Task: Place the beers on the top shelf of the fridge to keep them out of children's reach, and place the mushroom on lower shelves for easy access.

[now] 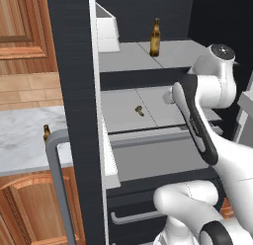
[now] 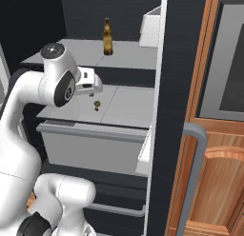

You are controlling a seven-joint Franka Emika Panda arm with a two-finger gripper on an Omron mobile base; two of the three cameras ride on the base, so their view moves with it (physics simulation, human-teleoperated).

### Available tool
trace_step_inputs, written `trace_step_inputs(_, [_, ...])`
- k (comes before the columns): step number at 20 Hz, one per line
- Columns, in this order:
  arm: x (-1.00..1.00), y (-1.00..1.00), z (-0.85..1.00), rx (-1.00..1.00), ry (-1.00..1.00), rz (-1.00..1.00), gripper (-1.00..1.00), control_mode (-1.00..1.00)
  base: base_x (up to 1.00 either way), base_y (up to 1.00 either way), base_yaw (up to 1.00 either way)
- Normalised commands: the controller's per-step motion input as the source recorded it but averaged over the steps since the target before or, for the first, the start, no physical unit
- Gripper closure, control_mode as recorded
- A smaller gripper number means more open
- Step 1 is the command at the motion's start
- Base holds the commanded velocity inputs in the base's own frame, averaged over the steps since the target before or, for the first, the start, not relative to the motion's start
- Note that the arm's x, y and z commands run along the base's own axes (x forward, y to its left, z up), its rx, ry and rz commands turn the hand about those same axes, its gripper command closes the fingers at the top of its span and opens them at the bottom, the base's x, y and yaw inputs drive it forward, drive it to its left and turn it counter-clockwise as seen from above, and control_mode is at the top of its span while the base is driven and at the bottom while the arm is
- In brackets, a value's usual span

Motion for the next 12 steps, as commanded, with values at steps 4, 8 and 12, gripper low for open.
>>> trace_step_inputs(4, [-0.48, 0.21, -0.48, -0.11, 0.12, 0.0, -1.0, -1.0, 0.0, 0.0, 0.0])
trace_step_inputs(8, [-0.34, 0.04, -0.17, -0.04, 0.15, 0.0, -1.0, -1.0, 0.0, 0.0, 0.0])
trace_step_inputs(12, [-0.03, -0.04, 0.0, 0.0, 0.04, 0.0, -1.0, -1.0, 0.0, 0.0, 0.0])
